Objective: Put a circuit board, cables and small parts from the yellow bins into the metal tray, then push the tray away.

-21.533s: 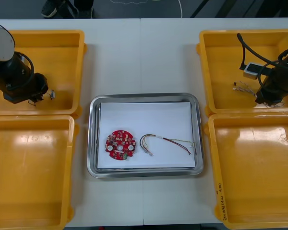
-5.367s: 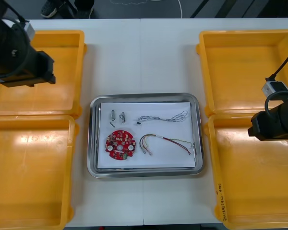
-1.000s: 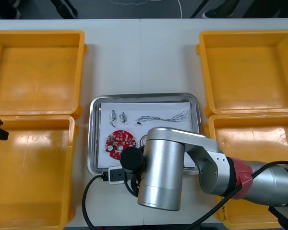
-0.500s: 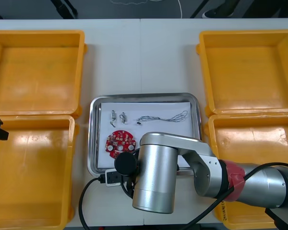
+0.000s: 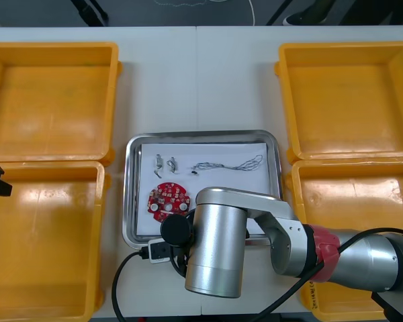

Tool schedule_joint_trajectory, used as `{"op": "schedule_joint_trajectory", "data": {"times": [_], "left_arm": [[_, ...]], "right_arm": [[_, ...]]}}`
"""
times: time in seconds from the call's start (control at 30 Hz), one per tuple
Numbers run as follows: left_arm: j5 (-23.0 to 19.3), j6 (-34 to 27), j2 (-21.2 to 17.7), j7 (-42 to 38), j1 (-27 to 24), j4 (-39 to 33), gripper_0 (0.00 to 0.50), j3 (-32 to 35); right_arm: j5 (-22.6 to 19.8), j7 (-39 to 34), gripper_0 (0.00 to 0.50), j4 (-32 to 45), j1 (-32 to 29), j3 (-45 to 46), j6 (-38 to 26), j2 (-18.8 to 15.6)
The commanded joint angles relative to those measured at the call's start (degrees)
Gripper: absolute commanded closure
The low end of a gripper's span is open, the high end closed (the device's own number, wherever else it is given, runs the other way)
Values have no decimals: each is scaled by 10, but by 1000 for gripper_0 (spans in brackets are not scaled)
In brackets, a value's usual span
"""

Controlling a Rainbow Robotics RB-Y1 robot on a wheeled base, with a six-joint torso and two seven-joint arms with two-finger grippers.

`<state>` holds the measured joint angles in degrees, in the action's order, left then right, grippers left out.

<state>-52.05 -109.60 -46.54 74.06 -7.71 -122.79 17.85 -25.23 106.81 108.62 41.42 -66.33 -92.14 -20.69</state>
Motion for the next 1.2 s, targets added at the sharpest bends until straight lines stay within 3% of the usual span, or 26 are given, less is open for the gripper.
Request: {"op": "schedule_joint_trajectory", "data": {"times": [0.03,0.1,1.2], "left_arm": [[-4,-4,-23,35,9,-18,0,17],[-4,-4,-23,35,9,-18,0,17],[-4,-4,-23,35,9,-18,0,17]], "right_arm": [[4,7,467,3,18,-10,5,15],[4,5,500,3,18,-10,5,15],[-10,0,500,3,50,70,-48,29]]}}
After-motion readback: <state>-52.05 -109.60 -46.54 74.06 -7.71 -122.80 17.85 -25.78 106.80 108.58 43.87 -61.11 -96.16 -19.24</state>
